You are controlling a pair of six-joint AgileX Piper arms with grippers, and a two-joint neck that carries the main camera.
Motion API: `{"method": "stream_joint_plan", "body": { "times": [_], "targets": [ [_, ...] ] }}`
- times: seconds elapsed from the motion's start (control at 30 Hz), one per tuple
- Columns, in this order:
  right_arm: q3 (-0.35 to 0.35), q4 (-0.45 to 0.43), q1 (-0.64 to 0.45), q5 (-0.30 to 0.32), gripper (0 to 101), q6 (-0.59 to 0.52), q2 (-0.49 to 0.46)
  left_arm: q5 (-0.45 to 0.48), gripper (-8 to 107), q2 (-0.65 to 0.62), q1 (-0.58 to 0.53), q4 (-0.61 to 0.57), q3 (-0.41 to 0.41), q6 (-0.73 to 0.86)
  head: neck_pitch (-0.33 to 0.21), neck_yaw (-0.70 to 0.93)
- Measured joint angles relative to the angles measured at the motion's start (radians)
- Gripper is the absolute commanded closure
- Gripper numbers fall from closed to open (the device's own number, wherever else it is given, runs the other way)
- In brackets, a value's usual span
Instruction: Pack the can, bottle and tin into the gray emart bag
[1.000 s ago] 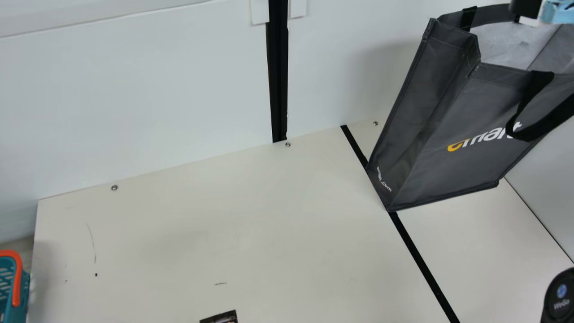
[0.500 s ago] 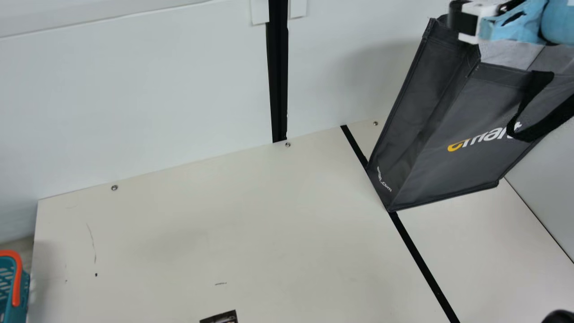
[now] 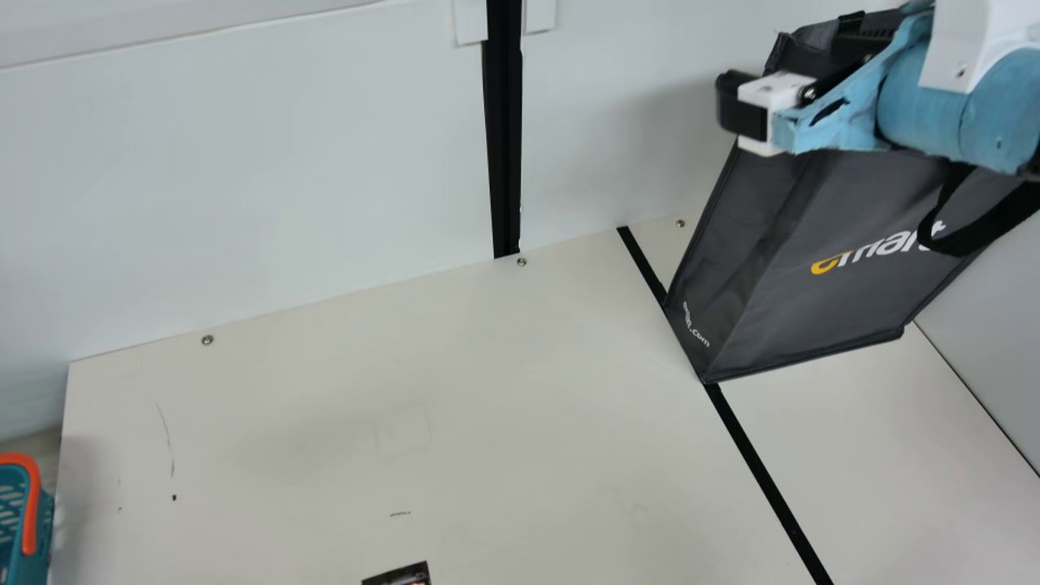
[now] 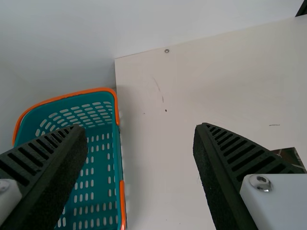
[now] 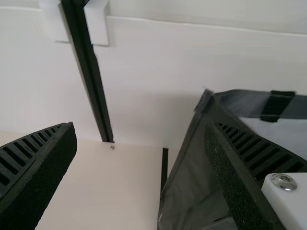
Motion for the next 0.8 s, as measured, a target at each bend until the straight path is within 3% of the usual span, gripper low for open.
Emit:
{"method": "stream_joint_plan", "body": {
  "times": [0.4,0.8],
  "targets": [
    [0.216,-0.018,0.087,-0.035,10,-0.018,-0.124,0.000,9,0.000,0.000,0.000,0.000,0.000,0.000,0.000],
    [0.384,-0.048,0.153,-0.042,10,-0.019,-0.227,0.000,9,0.000,0.000,0.000,0.000,0.000,0.000,0.000]
  ]
}}
